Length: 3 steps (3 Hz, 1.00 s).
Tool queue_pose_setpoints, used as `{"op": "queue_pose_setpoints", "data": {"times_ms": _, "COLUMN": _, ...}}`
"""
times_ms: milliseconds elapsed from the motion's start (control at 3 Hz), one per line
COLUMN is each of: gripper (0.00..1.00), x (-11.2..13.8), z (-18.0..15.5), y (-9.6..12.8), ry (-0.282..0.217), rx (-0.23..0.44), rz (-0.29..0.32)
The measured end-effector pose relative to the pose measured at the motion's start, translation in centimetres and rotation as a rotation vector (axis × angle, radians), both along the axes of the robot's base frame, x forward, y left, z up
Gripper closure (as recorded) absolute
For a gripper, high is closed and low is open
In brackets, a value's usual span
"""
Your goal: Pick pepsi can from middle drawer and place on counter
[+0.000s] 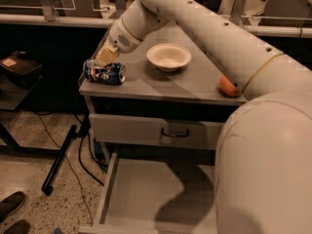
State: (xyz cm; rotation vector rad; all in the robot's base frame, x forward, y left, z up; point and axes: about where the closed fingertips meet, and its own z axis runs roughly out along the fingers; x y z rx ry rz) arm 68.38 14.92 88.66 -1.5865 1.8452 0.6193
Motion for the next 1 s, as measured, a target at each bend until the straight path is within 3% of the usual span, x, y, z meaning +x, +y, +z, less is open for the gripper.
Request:
{"op": "queue_pose_setpoints", "data": {"times_ms": 333, "gripper": 0.03, "x": 0.00, "z": 0.00, "y": 0.00, "ry": 0.000, "rx": 0.000, "rz": 0.000}}
{"op": "queue_pose_setpoints", "data": {"times_ms": 1000, "gripper": 0.00, "x": 0.00, "z": -0.02, "y": 0.02, "ry": 0.000, "rx": 0.000, "rz": 0.000}}
